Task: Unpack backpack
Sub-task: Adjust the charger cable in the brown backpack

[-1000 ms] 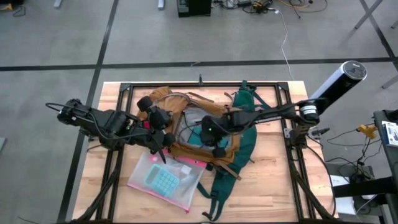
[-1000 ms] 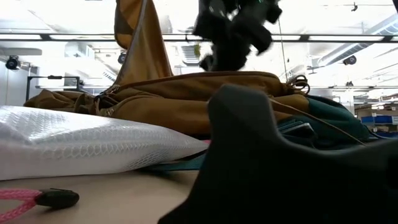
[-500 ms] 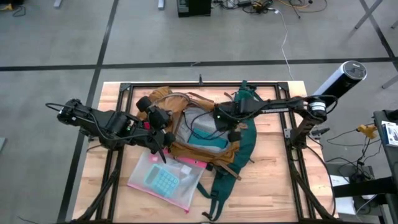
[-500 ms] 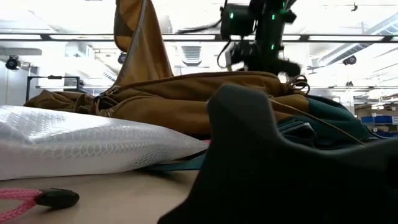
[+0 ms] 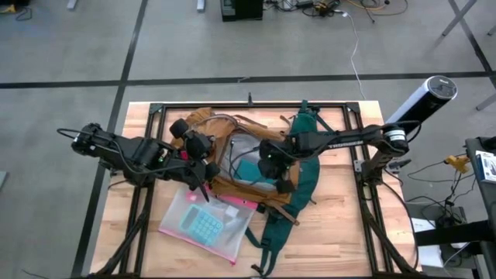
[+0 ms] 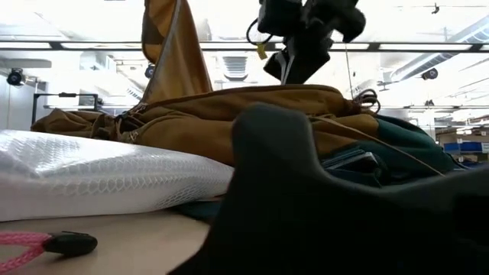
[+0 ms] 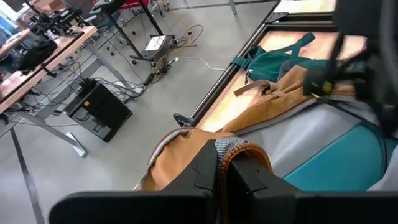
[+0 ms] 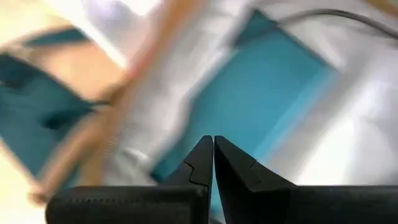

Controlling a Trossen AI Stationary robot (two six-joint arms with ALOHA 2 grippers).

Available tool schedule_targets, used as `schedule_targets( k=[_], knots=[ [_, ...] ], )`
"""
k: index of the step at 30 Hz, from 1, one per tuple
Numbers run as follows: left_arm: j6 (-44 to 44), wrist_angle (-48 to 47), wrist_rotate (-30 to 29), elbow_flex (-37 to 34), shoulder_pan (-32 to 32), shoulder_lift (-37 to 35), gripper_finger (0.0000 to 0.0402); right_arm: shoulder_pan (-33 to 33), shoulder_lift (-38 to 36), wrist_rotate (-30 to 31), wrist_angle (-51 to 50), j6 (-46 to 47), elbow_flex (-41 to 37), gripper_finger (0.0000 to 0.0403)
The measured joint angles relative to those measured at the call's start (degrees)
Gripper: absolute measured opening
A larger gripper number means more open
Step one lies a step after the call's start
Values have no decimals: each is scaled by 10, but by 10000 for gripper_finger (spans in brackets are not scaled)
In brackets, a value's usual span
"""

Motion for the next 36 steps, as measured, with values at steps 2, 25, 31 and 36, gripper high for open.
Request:
schedule_targets(
  k=[2,25,31,36],
  knots=[
    [-3,1,0,0,0,0,0,-6,-10,41,-3,-6,1,0],
    [-14,15,1,0,0,0,0,-39,-44,47,13,44,-105,0],
    [-13,16,6,0,0,0,0,-41,-88,177,-5,40,-101,0],
    [-15,20,7,0,0,0,0,-59,-86,216,-4,53,-139,0]
  ],
)
